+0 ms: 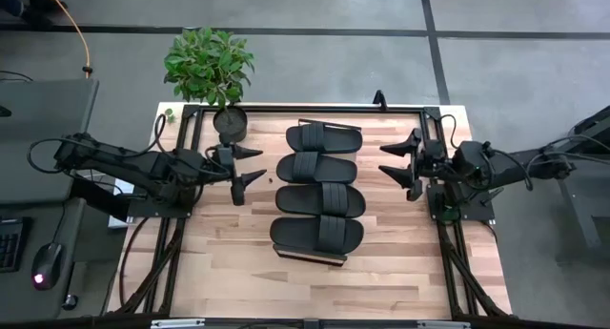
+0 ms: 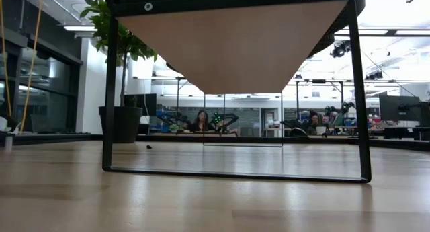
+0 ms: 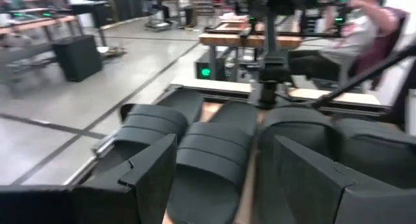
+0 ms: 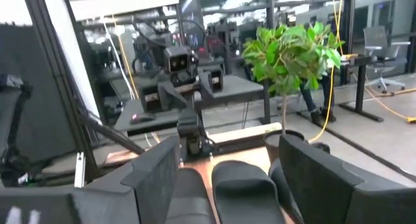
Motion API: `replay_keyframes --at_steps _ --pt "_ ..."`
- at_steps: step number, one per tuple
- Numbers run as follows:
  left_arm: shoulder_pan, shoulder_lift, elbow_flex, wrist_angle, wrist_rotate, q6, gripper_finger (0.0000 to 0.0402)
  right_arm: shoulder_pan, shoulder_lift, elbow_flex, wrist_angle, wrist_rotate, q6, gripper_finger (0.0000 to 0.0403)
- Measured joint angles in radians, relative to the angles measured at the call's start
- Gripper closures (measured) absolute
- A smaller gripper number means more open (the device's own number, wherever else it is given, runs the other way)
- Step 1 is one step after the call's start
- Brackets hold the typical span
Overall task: Pick and place slides into the shelf
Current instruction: Return to Home Position
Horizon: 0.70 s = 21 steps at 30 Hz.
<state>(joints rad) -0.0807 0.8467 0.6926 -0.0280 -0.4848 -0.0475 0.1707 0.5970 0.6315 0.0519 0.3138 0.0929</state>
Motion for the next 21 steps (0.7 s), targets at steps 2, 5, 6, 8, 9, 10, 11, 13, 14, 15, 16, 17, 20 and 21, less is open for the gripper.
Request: replay_keyframes --at_steps 2,5,6,8,9,10,11,13,14,15,16,17,20,21 --pt "0.000 0.006 0.000 0.000 -0.036 0.000 0.0163 0.000 -0.010 -0.030 0.043 0.005 0.000 0.0148" --pt "0.001 0.007 0.000 -0.001 -0.059 0.000 0.0163 0.000 -0.026 -0.075 0.108 -0.001 -0.001 0.0148" --pt "0.001 0.007 0.000 -0.003 -0.058 -0.001 0.0163 0.000 -0.033 -0.091 0.127 -0.013 -0.005 0.0148" --pt "0.000 0.007 -0.007 0.000 -0.047 -0.006 0.0163 0.000 -0.047 -0.121 0.160 -0.034 -0.029 0.0148" --pt "0.000 0.006 -0.021 0.021 -0.036 -0.005 0.0163 0.000 -0.057 -0.129 0.168 -0.035 -0.046 0.0148" --pt "0.000 0.003 -0.042 0.043 -0.022 -0.002 0.0163 0.000 -0.070 -0.135 0.173 -0.037 -0.054 0.0148" --pt "0.000 -0.002 -0.066 0.065 -0.009 0.010 0.0163 0.000 -0.083 -0.145 0.182 -0.037 -0.065 0.0148" --pt "0.002 -0.012 -0.108 0.117 -0.006 0.036 0.0163 0.000 -0.098 -0.176 0.228 -0.040 -0.075 0.0148" --pt "0.003 -0.022 -0.132 0.149 -0.011 0.045 0.0163 0.000 -0.106 -0.193 0.254 -0.047 -0.090 0.0148" --pt "0.004 -0.032 -0.156 0.182 -0.024 0.055 0.0163 0.000 -0.114 -0.209 0.270 -0.051 -0.110 0.0148" --pt "0.004 -0.042 -0.178 0.216 -0.036 0.067 0.0163 0.000 -0.124 -0.222 0.275 -0.053 -0.123 0.0148" --pt "0.004 -0.053 -0.199 0.250 -0.041 0.079 0.0163 0.000 -0.136 -0.235 0.283 -0.053 -0.133 0.0148" --pt "0.002 -0.100 -0.259 0.309 -0.026 0.086 0.0163 0.000 -0.172 -0.277 0.328 -0.060 -0.118 0.0148" --pt "0.002 -0.117 -0.276 0.315 -0.007 0.074 0.0163 0.000 -0.181 -0.293 0.338 -0.076 -0.110 0.0148"
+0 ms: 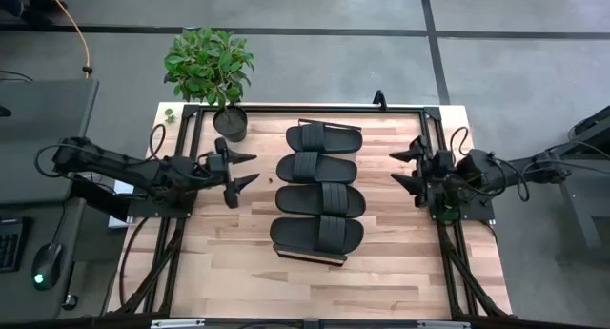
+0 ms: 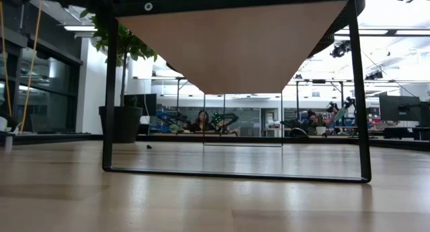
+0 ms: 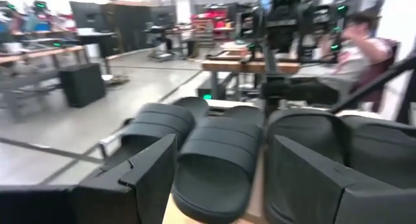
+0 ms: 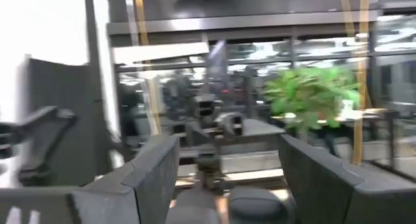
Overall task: Pick and place slides into the shelf
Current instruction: Return to Home Position
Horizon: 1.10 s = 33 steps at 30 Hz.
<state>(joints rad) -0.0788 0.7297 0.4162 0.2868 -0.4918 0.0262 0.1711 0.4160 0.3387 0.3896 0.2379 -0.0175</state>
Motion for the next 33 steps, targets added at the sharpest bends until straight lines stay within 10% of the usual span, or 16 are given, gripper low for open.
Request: replay_keyframes --at_steps 15,33 --pt "0.000 -0.235 -0.189 0.010 0.110 -0.052 0.0163 0.000 -0.125 -0.265 0.290 -0.059 0.018 0.0148" --pt "0.000 -0.435 -0.280 -0.048 0.106 0.000 0.0163 0.000 -0.150 -0.279 0.235 -0.051 0.035 0.0148"
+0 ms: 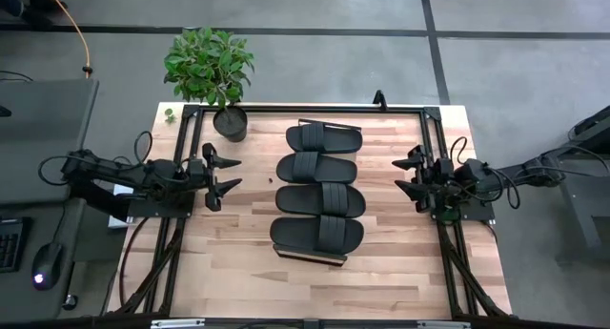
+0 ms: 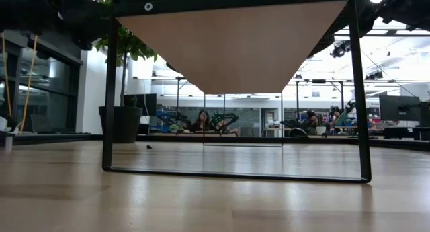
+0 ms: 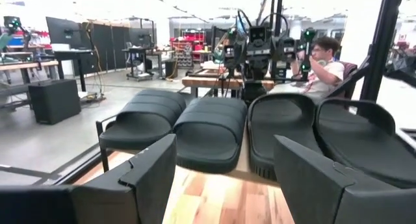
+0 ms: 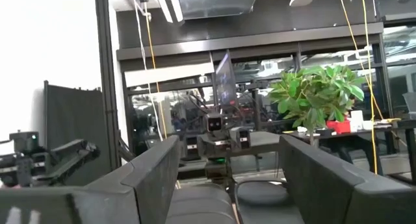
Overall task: Pick and place slides into the shelf
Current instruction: Return to Home Position
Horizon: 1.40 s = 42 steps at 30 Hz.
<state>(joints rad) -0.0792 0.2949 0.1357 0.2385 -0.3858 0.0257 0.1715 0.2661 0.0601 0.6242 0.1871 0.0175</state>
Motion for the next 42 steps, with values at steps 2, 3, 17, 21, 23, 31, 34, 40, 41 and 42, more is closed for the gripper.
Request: replay_keyframes --at_steps 2,3,17,21,23,31,34,40,41,42 --pt "0.000 -0.017 0.000 -0.034 -0.007 0.000 0.0163 0.000 0.000 0.000 0.000 -0.004 0.005 0.0148" --pt "0.000 -0.026 0.000 -0.050 -0.018 0.000 0.0163 0.000 0.000 0.000 0.001 -0.009 0.004 0.0148" --pt "0.000 -0.084 0.000 -0.146 -0.045 -0.019 0.0163 0.000 -0.002 -0.050 0.052 -0.004 0.011 0.0148" --pt "0.000 -0.084 0.000 -0.145 -0.045 -0.023 0.0163 0.000 -0.001 -0.050 0.048 -0.003 0.009 0.0148" --pt "0.000 -0.084 -0.015 -0.111 -0.045 -0.023 0.0163 0.000 -0.001 -0.050 0.045 -0.004 0.009 0.0148" --pt "0.000 -0.087 -0.122 0.086 0.000 0.016 0.0163 -0.001 -0.001 -0.050 0.037 -0.003 0.009 0.0148" --pt "0.000 -0.099 -0.122 0.086 0.127 0.058 0.0163 -0.001 -0.001 -0.050 0.036 -0.003 0.009 0.0148" --pt "0.000 -0.117 -0.122 0.049 0.187 0.064 0.0163 -0.001 -0.001 -0.050 0.005 0.007 0.017 0.0148" --pt "0.000 -0.117 -0.122 0.032 0.186 0.058 0.0163 -0.001 -0.001 -0.050 -0.002 0.018 0.025 0.0148" --pt "0.000 -0.116 -0.122 0.014 0.182 0.056 0.0163 -0.001 -0.001 -0.050 -0.012 0.025 0.028 0.0148"
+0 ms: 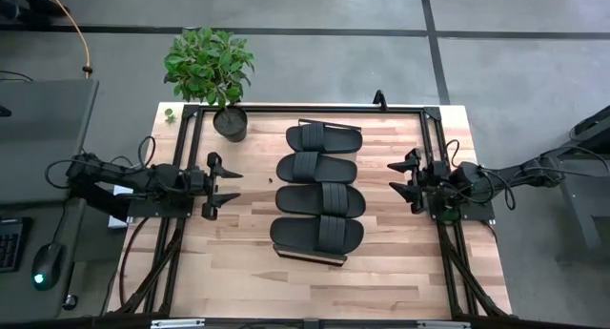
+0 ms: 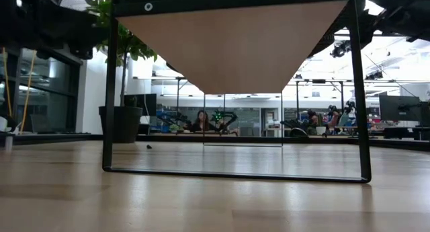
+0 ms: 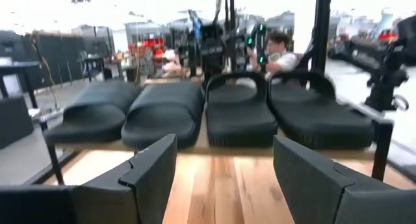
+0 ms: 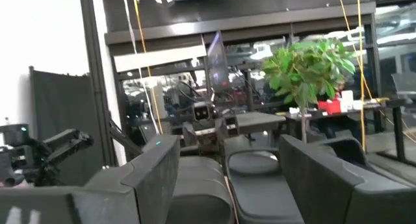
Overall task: Pick and place slides into the shelf
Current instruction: Return to Home Position
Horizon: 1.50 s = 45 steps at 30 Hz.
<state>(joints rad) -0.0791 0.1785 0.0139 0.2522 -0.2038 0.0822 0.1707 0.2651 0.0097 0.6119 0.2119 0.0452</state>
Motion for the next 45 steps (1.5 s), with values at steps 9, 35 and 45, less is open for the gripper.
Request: replay_keyframes --at_steps 9,35,45 --pt "0.000 0.000 0.000 -0.106 0.000 -0.011 0.0163 0.000 0.000 0.000 -0.138 0.024 0.007 0.0148" --pt "0.000 0.002 0.000 -0.219 0.013 -0.020 0.0163 0.000 0.000 0.052 -0.713 0.028 0.020 0.0148" --pt "0.000 0.002 0.000 -0.218 0.012 -0.027 0.0163 0.000 0.001 0.042 -0.606 -0.130 -0.020 0.0148"
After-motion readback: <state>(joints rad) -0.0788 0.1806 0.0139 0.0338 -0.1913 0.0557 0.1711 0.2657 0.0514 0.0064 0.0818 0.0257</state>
